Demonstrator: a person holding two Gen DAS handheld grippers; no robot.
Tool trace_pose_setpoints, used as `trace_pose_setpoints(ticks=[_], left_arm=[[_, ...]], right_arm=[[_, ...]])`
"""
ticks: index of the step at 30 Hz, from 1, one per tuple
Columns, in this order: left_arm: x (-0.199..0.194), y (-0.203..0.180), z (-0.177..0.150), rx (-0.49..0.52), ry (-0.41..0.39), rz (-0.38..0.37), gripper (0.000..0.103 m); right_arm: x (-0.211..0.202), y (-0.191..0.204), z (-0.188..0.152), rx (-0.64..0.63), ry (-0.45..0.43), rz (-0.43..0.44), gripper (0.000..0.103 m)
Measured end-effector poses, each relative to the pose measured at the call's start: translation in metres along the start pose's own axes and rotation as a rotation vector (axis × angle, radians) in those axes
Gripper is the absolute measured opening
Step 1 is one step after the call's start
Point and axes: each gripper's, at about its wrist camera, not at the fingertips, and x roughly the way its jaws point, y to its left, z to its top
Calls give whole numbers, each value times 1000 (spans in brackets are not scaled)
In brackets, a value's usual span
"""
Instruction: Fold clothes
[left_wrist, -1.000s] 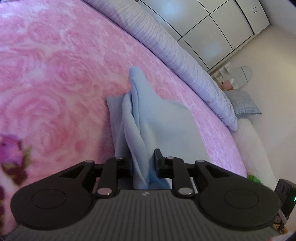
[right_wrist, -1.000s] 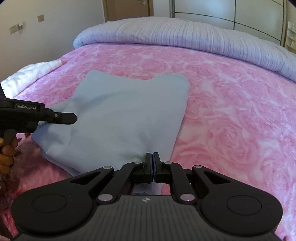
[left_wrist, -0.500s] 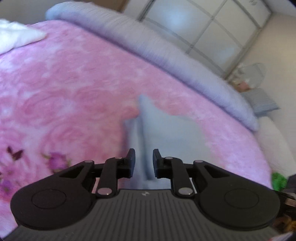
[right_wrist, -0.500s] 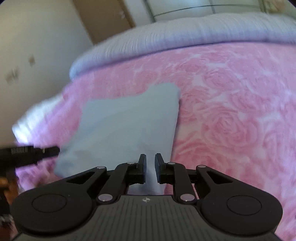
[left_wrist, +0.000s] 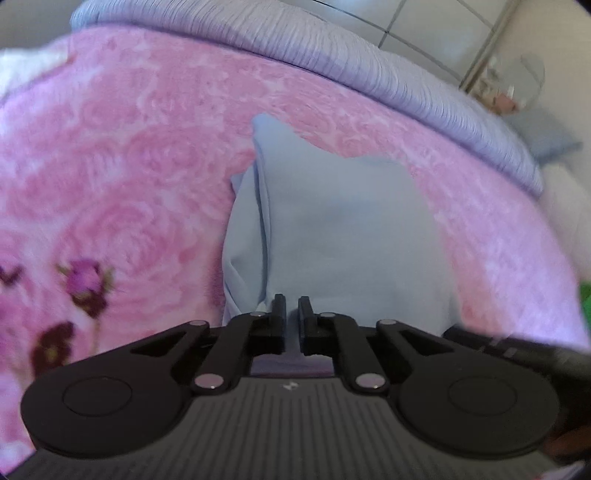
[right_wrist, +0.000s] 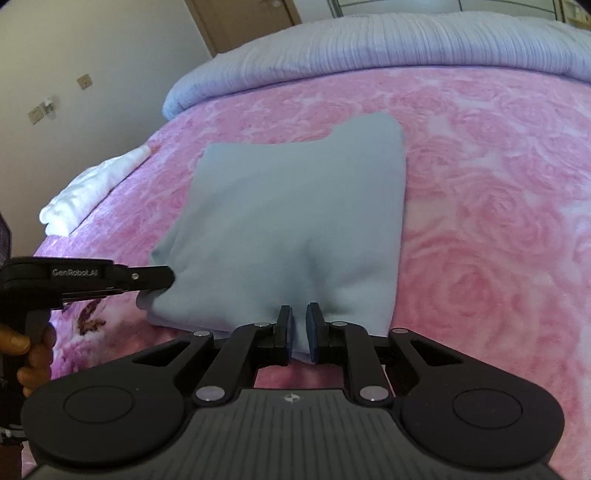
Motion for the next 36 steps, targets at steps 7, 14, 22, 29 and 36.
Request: trace_pose_setpoints(ticks=[7, 14, 22, 29, 36], left_arm=[[-29, -42, -28, 104, 40, 184, 35], [-74, -69, -53, 114, 13, 209, 37], [-134, -102, -80, 165, -76, 242, 42], [-169, -122, -113, 193, -119, 234, 42], [-205, -138, -136, 218, -187, 264, 46]], right_arm=[[-38, 8, -7, -3, -34, -119, 69], [-70, 16, -24, 34, 15, -180, 78], [-128, 34, -47, 24, -38, -225, 83], [-157, 54, -74, -15, -28, -255, 88], [-187, 72, -91, -74, -52, -269, 88]])
